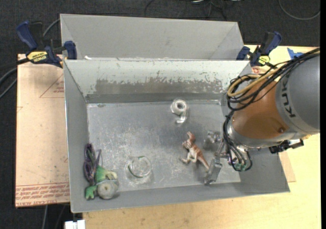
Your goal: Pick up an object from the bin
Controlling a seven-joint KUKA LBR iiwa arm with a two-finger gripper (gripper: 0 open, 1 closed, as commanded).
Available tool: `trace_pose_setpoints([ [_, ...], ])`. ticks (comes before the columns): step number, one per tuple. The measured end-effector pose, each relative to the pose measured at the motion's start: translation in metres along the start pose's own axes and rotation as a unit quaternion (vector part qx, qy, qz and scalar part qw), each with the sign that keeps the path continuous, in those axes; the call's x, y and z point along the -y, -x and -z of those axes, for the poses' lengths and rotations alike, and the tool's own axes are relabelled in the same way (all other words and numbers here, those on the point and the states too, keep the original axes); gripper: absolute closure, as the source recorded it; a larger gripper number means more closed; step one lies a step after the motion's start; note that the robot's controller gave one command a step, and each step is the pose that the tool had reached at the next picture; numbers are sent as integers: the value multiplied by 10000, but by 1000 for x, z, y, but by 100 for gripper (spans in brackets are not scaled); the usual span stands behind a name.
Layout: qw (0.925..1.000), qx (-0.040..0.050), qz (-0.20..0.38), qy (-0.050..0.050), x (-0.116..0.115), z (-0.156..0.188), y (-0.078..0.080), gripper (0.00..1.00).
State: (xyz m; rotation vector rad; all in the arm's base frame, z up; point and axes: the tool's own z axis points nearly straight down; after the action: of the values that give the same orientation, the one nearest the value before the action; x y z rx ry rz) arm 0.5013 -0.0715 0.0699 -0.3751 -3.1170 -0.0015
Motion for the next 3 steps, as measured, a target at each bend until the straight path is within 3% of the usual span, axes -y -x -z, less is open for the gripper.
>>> trace_pose_setpoints([
  [1, 10000, -1, -3, -5, 0, 0, 0, 0],
  [2, 9770, 30, 2130, 6, -56, 1, 32, 100],
  [3, 9770, 33, 2130, 7, -56, 1, 32, 100],
])
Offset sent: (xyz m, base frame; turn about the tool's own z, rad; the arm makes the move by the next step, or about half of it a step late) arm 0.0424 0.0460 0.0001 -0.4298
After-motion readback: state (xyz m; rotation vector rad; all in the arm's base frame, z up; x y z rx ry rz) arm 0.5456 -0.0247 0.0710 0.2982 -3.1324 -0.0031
